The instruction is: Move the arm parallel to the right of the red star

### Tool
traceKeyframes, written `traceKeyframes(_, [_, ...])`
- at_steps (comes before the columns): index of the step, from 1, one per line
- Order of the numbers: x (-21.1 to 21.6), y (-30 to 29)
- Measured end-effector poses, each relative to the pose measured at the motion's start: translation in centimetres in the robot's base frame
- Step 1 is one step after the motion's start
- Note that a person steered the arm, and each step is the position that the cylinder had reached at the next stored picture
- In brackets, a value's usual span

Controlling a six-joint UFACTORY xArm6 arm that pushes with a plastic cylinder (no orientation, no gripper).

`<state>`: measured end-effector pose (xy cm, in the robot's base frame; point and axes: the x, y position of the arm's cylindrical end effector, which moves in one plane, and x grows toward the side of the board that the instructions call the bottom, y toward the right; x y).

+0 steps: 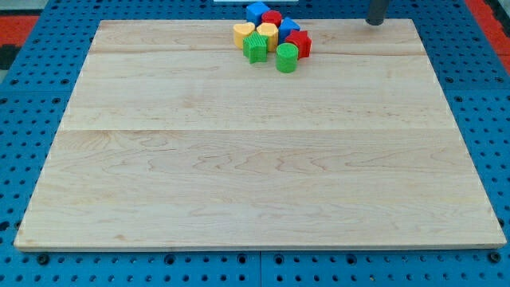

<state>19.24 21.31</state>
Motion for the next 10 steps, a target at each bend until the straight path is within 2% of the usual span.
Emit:
traceKeyframes(1, [0.0,0.1])
traceKeyframes(2, [4.2,1.0])
traceKeyframes(4, [16.4,1.9])
traceKeyframes(5, [20.3,-0.1])
traceKeyframes(6, [22.9,-4.9])
traceKeyframes(8, [23.0,-16.1])
traceKeyframes(10, [23.0,-23.7])
